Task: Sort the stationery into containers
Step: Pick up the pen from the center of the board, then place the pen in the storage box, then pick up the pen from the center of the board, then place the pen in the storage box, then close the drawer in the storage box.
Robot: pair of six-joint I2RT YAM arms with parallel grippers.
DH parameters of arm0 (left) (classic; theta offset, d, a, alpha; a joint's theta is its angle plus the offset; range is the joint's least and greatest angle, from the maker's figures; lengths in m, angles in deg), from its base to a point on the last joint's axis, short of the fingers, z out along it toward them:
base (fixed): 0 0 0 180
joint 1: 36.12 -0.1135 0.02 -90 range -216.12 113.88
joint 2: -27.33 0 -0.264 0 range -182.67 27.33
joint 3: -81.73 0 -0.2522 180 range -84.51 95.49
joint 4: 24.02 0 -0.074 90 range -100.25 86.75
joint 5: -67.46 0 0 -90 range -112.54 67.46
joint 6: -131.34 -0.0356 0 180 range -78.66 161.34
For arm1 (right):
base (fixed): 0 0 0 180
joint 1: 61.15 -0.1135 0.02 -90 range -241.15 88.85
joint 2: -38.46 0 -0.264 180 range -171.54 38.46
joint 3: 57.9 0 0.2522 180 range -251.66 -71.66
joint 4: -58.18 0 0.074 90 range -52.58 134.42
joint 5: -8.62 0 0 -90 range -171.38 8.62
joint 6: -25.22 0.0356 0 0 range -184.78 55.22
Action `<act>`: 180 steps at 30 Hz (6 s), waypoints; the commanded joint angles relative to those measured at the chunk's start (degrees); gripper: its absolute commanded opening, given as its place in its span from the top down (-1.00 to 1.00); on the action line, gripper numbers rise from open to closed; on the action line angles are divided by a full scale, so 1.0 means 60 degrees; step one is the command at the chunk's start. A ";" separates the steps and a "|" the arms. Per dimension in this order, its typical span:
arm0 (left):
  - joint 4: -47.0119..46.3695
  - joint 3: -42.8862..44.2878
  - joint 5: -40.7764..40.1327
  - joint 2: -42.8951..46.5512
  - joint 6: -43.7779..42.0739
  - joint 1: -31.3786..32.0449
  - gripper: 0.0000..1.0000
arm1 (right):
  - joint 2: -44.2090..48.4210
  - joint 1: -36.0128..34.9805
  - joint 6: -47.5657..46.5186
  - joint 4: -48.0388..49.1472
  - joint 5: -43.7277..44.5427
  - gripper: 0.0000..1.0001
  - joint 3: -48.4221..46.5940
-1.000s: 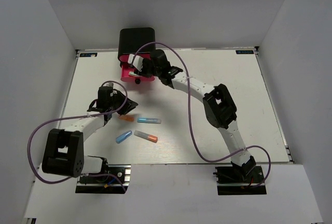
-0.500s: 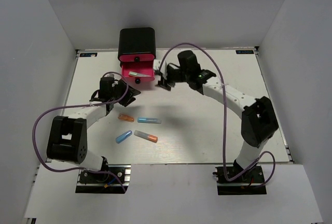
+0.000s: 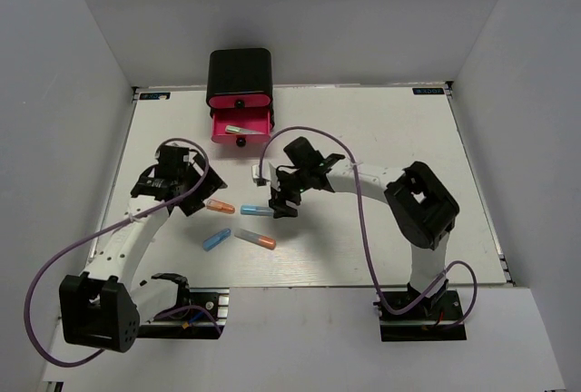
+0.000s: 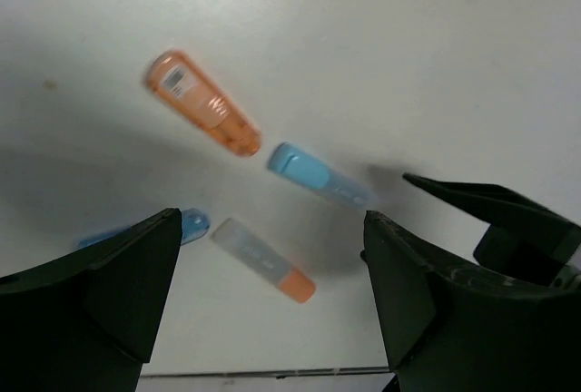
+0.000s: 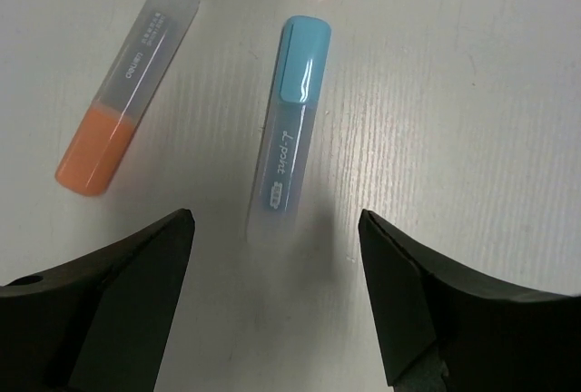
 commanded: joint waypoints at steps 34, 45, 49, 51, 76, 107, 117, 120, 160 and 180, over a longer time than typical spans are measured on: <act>0.1188 -0.2487 0.2484 0.0164 0.5389 0.0017 -1.00 | 0.0254 0.0221 0.0601 0.1857 0.2543 0.78 -0.2393; 0.0779 -0.2604 0.2573 -0.0131 0.5564 0.0017 -1.00 | -0.2582 0.0207 -0.0396 0.3440 0.3846 0.75 -0.5413; 0.0558 -0.2926 0.2661 -0.0131 0.5739 0.0017 -1.00 | -0.3390 0.0250 -0.0893 0.3544 0.3978 0.75 -0.6292; 0.0558 -0.2926 0.2661 -0.0131 0.5740 0.0017 -1.00 | -0.3713 0.0280 -0.1113 0.3587 0.4212 0.73 -0.6615; 0.0835 -0.1404 0.1958 -0.3014 0.5652 0.0999 -0.74 | 0.1114 0.0777 0.1463 0.5593 0.3116 -0.45 -0.1902; 0.1188 0.5902 -0.0823 -0.5418 0.3689 0.1820 1.00 | 0.7197 0.1686 0.3001 0.5522 0.1796 0.45 0.5717; -0.0643 0.6566 -0.2419 -0.5652 0.5489 0.1161 1.00 | 0.7652 0.1745 0.2929 0.5111 0.1912 0.57 0.6114; -0.0964 0.6318 -0.2861 -0.5653 0.6310 0.0956 1.00 | 0.7696 0.1774 0.2899 0.5052 0.1972 0.57 0.6186; -0.5329 0.0209 -0.1235 -0.2503 -0.0559 0.0779 1.00 | 0.5924 0.3048 0.4715 0.4087 0.2514 1.00 0.6099; -0.6326 0.2435 -0.3491 -0.6327 0.3539 0.0691 0.86 | 0.6304 0.3341 0.4525 0.3426 0.2338 1.00 0.6025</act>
